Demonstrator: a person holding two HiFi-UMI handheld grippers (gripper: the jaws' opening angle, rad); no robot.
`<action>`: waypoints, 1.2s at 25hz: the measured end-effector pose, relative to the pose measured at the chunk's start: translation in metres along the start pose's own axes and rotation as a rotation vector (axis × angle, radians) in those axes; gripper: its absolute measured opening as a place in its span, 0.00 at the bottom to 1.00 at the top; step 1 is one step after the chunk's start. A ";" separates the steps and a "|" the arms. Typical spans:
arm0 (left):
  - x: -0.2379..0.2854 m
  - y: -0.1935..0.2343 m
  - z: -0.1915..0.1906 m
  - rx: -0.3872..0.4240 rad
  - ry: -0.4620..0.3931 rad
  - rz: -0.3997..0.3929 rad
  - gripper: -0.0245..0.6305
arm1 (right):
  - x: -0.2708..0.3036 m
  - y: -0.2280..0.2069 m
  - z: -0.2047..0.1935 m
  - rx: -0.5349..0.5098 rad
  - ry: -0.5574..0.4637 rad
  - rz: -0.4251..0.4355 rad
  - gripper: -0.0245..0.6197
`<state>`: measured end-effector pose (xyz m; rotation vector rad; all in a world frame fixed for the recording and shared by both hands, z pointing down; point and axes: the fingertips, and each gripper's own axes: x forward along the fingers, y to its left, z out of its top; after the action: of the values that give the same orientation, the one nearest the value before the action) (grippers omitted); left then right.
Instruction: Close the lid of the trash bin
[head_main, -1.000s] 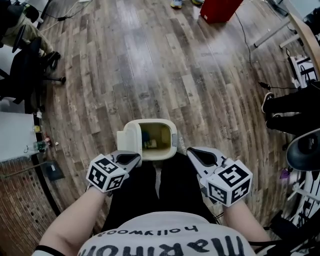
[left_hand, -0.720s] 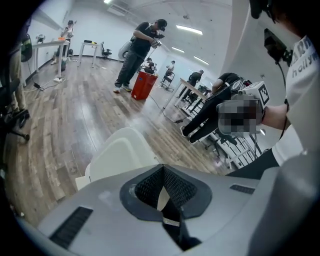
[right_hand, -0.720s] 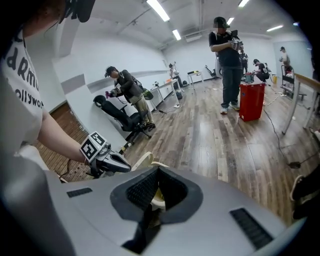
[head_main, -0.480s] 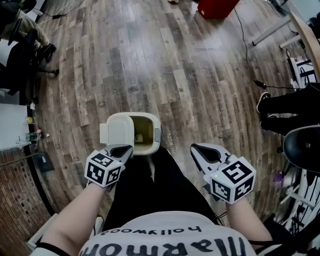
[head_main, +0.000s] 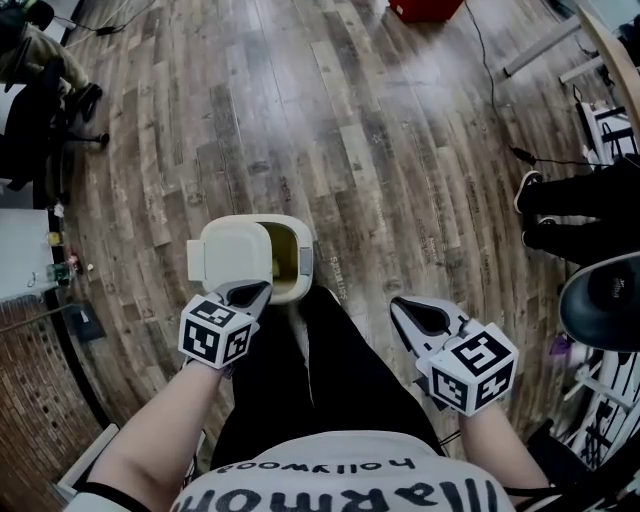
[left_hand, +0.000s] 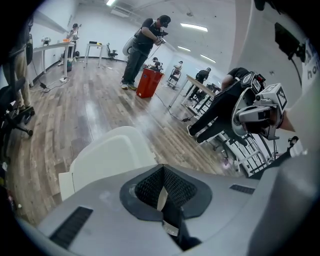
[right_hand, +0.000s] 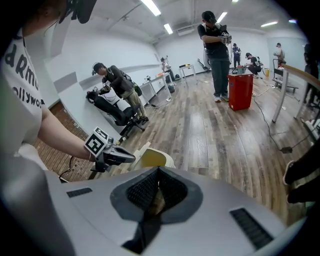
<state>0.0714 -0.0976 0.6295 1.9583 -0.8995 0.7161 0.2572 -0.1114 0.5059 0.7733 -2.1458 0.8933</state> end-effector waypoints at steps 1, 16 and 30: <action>0.004 -0.001 0.000 0.005 0.005 -0.002 0.05 | 0.000 -0.002 -0.003 0.004 0.005 -0.001 0.05; 0.072 0.000 -0.019 0.008 0.097 -0.056 0.05 | 0.000 -0.034 -0.052 0.085 0.079 -0.043 0.05; 0.123 0.015 -0.036 -0.049 0.154 -0.029 0.05 | -0.001 -0.052 -0.087 0.144 0.123 -0.068 0.05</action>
<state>0.1257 -0.1119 0.7461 1.8421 -0.7868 0.8083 0.3260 -0.0751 0.5704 0.8346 -1.9535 1.0409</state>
